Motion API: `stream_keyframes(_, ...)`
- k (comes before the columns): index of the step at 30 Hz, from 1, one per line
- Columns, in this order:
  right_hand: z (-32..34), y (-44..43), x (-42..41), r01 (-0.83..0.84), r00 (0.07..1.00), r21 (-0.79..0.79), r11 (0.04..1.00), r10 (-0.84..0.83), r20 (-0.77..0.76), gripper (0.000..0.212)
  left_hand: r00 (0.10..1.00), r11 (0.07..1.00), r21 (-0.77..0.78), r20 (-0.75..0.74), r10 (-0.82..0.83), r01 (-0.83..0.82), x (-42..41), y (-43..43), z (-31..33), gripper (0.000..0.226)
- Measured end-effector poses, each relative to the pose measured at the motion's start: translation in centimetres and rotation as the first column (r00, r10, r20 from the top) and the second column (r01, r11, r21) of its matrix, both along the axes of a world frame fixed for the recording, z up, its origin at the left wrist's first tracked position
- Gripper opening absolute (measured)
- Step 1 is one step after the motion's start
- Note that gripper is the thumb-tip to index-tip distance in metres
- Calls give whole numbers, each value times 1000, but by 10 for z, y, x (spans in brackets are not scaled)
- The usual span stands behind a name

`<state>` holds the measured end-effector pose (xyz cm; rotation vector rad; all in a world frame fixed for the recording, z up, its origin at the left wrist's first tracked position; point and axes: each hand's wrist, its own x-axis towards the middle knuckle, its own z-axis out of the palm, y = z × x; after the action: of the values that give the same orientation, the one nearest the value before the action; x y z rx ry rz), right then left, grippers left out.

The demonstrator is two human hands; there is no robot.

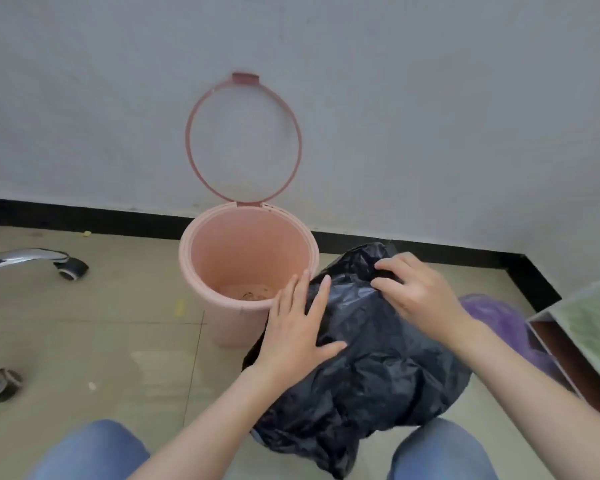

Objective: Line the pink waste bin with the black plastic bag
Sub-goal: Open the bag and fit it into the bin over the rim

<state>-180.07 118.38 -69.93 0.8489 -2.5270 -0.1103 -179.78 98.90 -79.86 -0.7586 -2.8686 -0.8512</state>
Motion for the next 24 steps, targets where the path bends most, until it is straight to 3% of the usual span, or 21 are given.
stream_keyframes(3, 32, -7, -8, -47, 997, -109, 993, 40, -69, 13, 993, 967, 250, 118, 24, -53, -18, -4, 43, 107)
stream_keyframes(6, 54, -22, -20, -103, 988, -228, 968, 74, -135, 11, 913, 773, 616, 388, -125, -156, -31, -16, 70, 112)
stream_keyframes(8, 62, -33, -29, -142, 985, -299, 944, 106, -133, 13, 886, 692, 678, 448, -119, -250, -35, -25, 76, 95)
stream_keyframes(11, 68, -53, -38, -138, 990, -401, 906, 124, -59, 17, 915, 590, 750, 401, -47, -299, -40, -36, 80, 42)
stream_keyframes(15, 65, -64, -41, -66, 996, -386, 920, 85, 33, 33, 897, 452, 788, 438, 64, -417, -42, -54, 90, 33)
stream_keyframes(19, 45, -52, -42, 111, 976, -439, 891, -181, -120, 37, 833, 296, 781, 542, 117, -550, -47, -77, 93, 18)
stream_keyframes(21, 25, -34, -49, 347, 903, -550, 760, -429, -23, 44, 761, 232, 726, 636, 131, -647, -47, -89, 88, 15)
stream_keyframes(23, 2, -12, -59, 644, 732, -626, 440, -592, 337, 58, 695, 178, 672, 698, 172, -719, -45, -102, 79, 17)
stream_keyframes(24, -11, -4, -63, 743, 642, -614, 267, -544, 541, 67, 661, 152, 644, 725, 193, -750, -44, -109, 74, 19)
